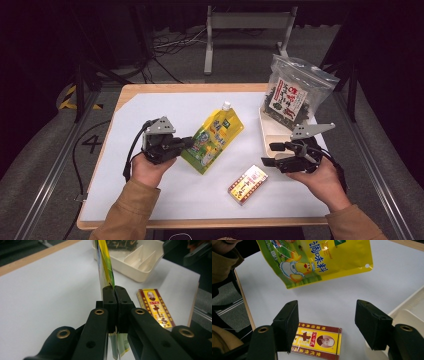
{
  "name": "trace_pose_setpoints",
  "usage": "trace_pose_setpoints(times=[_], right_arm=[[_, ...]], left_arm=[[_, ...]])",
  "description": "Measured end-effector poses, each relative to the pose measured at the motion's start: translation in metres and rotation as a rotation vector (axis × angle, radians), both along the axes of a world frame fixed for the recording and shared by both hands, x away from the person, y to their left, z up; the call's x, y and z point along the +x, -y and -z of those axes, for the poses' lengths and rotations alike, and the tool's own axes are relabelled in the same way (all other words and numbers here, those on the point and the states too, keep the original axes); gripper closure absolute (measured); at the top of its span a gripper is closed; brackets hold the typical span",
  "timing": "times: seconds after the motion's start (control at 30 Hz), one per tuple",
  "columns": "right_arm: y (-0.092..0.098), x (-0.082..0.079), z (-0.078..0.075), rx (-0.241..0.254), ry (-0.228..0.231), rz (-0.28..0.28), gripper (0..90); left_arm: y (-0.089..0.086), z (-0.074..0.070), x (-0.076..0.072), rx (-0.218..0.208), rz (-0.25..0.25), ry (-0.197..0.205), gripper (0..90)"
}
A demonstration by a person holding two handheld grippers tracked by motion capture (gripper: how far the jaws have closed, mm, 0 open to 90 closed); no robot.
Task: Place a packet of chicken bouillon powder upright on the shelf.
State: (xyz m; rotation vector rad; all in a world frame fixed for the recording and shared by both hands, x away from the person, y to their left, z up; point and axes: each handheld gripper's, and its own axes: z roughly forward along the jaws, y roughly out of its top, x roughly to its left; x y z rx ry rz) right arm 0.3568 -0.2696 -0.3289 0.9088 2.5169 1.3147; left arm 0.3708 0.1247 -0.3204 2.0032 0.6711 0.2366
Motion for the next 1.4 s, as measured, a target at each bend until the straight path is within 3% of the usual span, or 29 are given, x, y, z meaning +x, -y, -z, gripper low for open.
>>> trace_pose_setpoints(times=[0.4,0.73,0.83,0.93,0.97,1.0,1.2,1.23,1.27,1.33,1.4], right_arm=[[-0.026,0.02,0.014,0.071,-0.027,-0.023,35.2],[-0.039,0.042,0.04,0.165,-0.119,-0.001,32.8],[-0.044,0.045,0.046,0.176,-0.136,-0.008,31.5],[-0.045,0.047,0.047,0.206,-0.125,-0.015,31.3],[-0.045,0.048,0.045,0.248,-0.121,-0.027,31.2],[-0.045,0.048,0.045,0.259,-0.119,-0.027,31.2],[-0.043,0.046,0.041,0.308,-0.079,-0.045,32.6],[-0.042,0.045,0.039,0.314,-0.066,-0.042,33.2],[-0.04,0.043,0.035,0.334,-0.036,-0.051,38.3],[-0.039,0.041,0.032,0.337,-0.023,-0.052,41.1],[-0.037,0.038,0.026,0.331,0.017,-0.079,51.2]], left_arm=[[-0.008,-0.013,-0.017,-0.088,0.045,0.04,89.4],[-0.009,-0.02,-0.029,-0.118,0.062,0.077,90.0],[-0.009,-0.022,-0.032,-0.138,0.069,0.071,90.0],[-0.01,-0.022,-0.032,-0.146,0.083,0.078,90.0],[-0.01,-0.021,-0.032,-0.151,0.09,0.086,90.0],[-0.01,-0.02,-0.032,-0.166,0.111,0.096,90.0],[-0.007,-0.014,-0.028,-0.173,0.139,0.075,90.0],[-0.006,-0.013,-0.027,-0.178,0.149,0.054,90.0],[-0.005,-0.012,-0.026,-0.171,0.153,0.058,90.0],[-0.003,-0.009,-0.025,-0.165,0.162,0.044,90.0],[0.003,-0.007,-0.025,-0.13,0.171,0.044,90.0]])
